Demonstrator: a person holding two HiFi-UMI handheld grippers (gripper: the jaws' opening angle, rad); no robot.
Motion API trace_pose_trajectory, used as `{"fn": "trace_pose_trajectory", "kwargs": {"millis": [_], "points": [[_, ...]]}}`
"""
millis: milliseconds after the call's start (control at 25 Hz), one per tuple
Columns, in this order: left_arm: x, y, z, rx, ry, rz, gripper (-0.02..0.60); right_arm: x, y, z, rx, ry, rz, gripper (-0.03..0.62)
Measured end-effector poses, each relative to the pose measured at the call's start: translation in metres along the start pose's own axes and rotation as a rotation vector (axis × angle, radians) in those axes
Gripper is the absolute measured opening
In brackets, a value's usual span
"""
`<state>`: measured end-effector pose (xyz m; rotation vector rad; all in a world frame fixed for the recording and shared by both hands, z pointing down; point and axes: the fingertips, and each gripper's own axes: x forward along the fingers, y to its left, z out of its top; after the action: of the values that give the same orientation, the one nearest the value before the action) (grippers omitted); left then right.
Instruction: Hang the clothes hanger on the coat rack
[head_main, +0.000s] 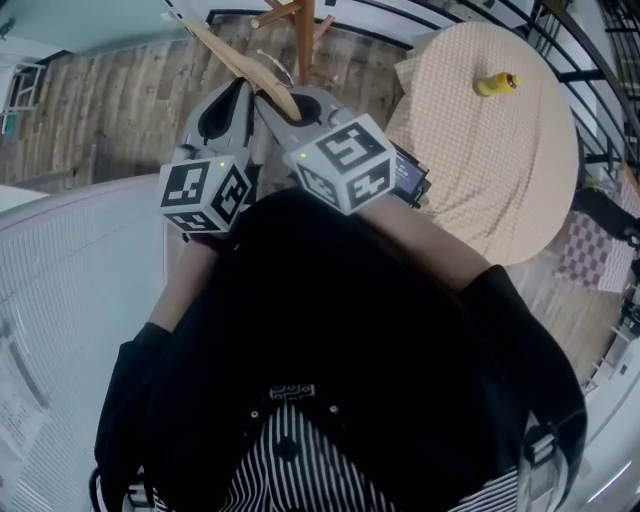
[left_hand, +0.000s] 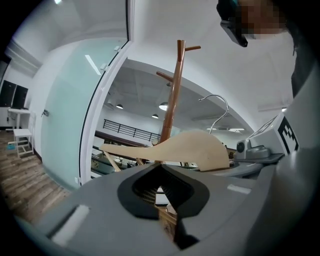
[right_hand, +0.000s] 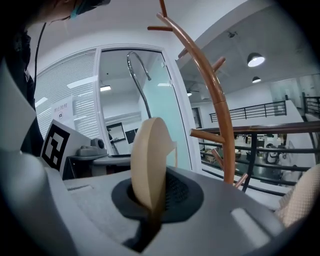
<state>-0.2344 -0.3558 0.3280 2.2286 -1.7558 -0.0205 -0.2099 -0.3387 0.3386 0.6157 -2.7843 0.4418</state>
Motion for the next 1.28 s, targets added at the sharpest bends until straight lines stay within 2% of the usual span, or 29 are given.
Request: {"fn": "trace_pose_trajectory", "kwargs": {"millis": [400,600,760,1000,1280], "points": [[0.043,-0.024,0.012,0.042,-0.019,0.047,0.002,-0.015,-0.046,0.014,-0.039,-0.004,0.053,0.002],[0.055,-0.013,0.017,0.034,-0.014,0.076,0.002,-0.003,-0.056,0.017,-0.018,0.008,0.073,0.002],[0.051,0.001,0.006,0.032,0.035,0.073,0.002,0.011,-0.048,0.006,0.008,0.041,0.089,0.0],[0.057,0.037,0.002,0.024,0.072,0.041,0.003,0.045,-0.044,0.003,0.054,0.06,0.046,0.001],[0.072,0.044,0.002,0.029,0.095,-0.025,0.002,0.054,-0.054,0.007,0.047,0.065,-0.045,0.001]]}}
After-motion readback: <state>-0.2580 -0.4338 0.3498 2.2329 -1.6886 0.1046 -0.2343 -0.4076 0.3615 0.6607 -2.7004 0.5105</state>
